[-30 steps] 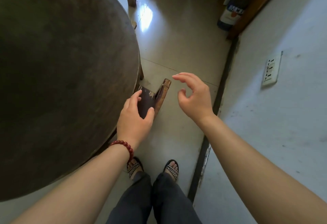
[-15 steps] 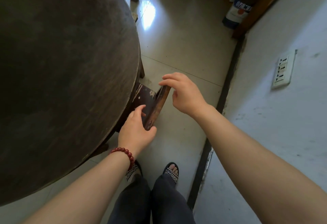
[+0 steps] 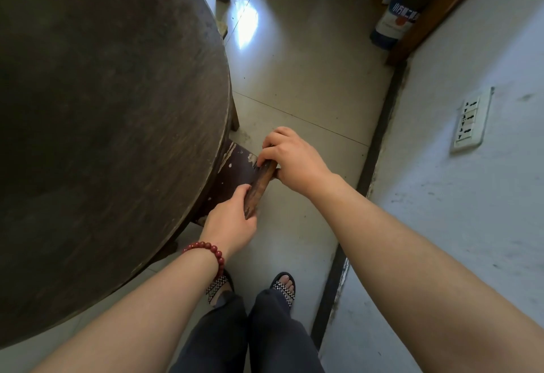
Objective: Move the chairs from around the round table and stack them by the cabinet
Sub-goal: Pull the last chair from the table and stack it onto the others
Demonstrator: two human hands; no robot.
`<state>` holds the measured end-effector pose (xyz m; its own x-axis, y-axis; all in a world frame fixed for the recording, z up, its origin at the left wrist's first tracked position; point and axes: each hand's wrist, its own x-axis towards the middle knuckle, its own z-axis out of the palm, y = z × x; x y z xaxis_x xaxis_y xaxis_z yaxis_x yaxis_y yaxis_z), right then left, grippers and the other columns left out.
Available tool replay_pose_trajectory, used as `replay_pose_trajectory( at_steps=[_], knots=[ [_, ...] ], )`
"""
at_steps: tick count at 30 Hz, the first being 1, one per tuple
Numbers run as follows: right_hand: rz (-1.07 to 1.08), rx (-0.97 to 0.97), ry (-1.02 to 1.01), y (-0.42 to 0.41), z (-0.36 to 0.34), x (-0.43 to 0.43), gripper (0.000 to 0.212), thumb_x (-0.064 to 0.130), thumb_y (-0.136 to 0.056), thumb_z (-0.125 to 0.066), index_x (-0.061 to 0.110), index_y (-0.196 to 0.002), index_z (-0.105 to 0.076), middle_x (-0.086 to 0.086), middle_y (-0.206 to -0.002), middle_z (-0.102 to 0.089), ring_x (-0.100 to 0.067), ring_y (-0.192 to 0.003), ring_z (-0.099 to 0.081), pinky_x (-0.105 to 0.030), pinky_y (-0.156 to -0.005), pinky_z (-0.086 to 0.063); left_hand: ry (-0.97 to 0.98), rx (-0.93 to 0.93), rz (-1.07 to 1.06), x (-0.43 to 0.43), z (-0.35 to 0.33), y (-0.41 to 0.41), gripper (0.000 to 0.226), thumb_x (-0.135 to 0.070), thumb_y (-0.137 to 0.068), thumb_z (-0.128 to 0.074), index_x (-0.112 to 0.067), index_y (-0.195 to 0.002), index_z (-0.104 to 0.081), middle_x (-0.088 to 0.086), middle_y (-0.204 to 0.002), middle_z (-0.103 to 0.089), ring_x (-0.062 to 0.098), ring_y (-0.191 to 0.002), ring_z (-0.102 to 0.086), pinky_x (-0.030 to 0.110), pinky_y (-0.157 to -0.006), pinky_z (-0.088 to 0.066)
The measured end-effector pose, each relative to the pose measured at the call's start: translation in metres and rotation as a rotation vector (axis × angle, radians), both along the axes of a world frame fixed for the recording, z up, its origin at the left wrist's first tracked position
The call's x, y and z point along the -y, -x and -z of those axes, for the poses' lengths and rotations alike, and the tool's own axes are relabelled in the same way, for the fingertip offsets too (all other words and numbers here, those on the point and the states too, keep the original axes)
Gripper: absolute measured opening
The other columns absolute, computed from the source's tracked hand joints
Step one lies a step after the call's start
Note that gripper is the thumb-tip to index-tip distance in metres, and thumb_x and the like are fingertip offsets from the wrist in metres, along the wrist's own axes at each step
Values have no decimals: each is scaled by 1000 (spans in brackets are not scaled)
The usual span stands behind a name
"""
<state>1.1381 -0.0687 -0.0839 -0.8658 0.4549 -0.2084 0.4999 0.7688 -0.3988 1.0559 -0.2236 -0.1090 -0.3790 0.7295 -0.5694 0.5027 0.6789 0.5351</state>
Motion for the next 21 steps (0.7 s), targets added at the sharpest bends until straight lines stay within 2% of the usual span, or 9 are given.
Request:
replay_pose_trajectory(
  at_steps=[4, 8, 12, 15, 19, 21],
  knots=[
    [11, -24, -25, -9, -6, 4, 25, 13, -72, -77, 24, -94, -71, 0, -99, -59, -24, -103, -45, -29, -62, -36, -33, -27, 53, 3, -6, 0, 55, -24, -89, -58, -27, -138, -32, -12, -77, -56, 3, -63, -58, 18, -56, -47],
    [66, -24, -26, -30, -18, 2, 25, 13, -74, -75, 25, -95, -71, 2, -99, -62, -24, -102, -45, -32, -64, -43, -83, -36, 142, -2, -15, -5, 54, -24, -88, -58, -26, -137, -35, -12, -76, -57, 3, -64, -57, 21, -60, -48],
    [112, -8, -78, -57, -35, 2, 26, 13, -73, -75, 28, -94, -71, 6, -100, -65, -24, -104, -46, -28, -64, -36, -128, -25, 225, -9, -27, -22, 51, -24, -87, -59, -28, -133, -38, -12, -75, -56, 3, -63, -55, 19, -58, -44],
    [163, -24, -104, -78, -53, -1, 28, 9, -71, -74, 26, -93, -73, 5, -99, -67, -26, -102, -48, -32, -71, -45, -168, -2, 278, -20, -40, -35, 50, -23, -86, -60, -27, -132, -40, -11, -74, -56, 6, -61, -54, 19, -58, -42],
    [227, -28, -149, -103, -85, -7, 26, 8, -71, -73, 23, -91, -73, 2, -96, -68, -29, -98, -50, -40, -73, -50, -219, -38, 391, -39, -67, -46, 52, -25, -85, -60, -27, -134, -40, -2, -85, -65, 19, -71, -62, 30, -62, -49],
    [252, -38, -164, -111, -103, -10, 25, 6, -69, -74, 21, -89, -73, 0, -94, -68, -31, -95, -50, -42, -72, -50, -235, -66, 449, -49, -83, -47, 53, -26, -86, -58, -28, -134, -39, 0, -92, -67, 22, -79, -64, 35, -68, -53]
  ],
)
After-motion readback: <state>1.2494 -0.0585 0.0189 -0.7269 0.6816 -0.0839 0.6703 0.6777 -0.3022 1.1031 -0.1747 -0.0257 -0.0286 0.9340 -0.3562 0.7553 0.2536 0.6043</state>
